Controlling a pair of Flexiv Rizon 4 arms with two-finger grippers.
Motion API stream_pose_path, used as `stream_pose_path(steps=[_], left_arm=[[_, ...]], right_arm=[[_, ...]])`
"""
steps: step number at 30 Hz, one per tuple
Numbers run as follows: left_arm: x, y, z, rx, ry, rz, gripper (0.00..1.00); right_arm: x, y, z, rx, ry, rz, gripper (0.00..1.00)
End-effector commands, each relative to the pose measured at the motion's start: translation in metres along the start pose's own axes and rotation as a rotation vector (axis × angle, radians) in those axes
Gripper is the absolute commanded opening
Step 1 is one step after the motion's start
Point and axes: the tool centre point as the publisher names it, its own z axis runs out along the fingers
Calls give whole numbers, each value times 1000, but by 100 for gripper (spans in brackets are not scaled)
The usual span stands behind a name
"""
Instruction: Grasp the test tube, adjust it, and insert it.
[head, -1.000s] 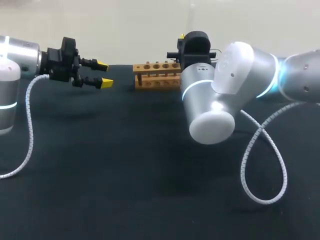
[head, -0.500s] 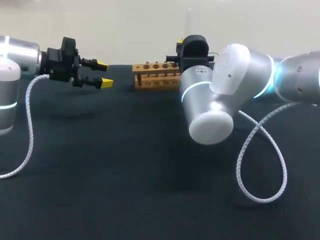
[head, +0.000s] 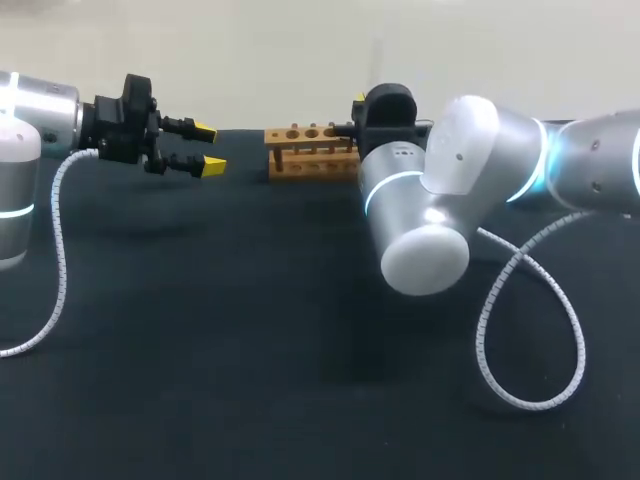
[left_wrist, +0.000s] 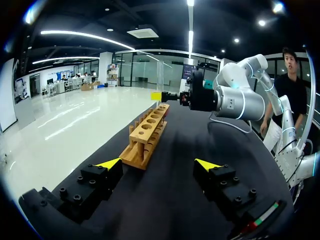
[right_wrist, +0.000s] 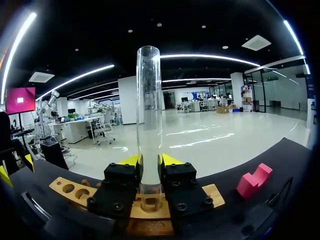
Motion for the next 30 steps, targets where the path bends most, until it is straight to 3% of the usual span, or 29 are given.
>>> stream_pose_path(steps=[1, 10, 13, 15, 16, 19, 20, 24, 25, 28, 30], left_arm=[[1, 1, 0, 1, -4, 3, 100], [1, 1, 0, 1, -4, 3, 100], [1, 1, 0, 1, -4, 3, 100], [1, 1, 0, 1, -4, 3, 100], [1, 1, 0, 1, -4, 3, 100], [1, 1, 0, 1, -4, 3, 100], [1, 1, 0, 1, -4, 3, 100], [1, 1, 0, 1, -4, 3, 100], [1, 1, 0, 1, -4, 3, 100], [1, 1, 0, 1, -4, 3, 100], [1, 1, 0, 1, -4, 3, 100]], right_arm=[[6, -4, 3, -29, 3, 3, 0], [16, -6, 4, -43, 43, 6, 1], [18, -6, 4, -44, 52, 6, 22], [18, -6, 4, -45, 54, 7, 24], [18, -6, 3, -45, 55, 7, 31], [17, -6, 2, -45, 56, 8, 37], [17, -7, 1, -44, 55, 9, 44], [15, -6, 0, -42, 53, 10, 49], [14, -6, -1, -42, 52, 10, 58], [12, -5, -5, -40, 49, 11, 58], [10, -4, -7, -42, 45, 12, 52]])
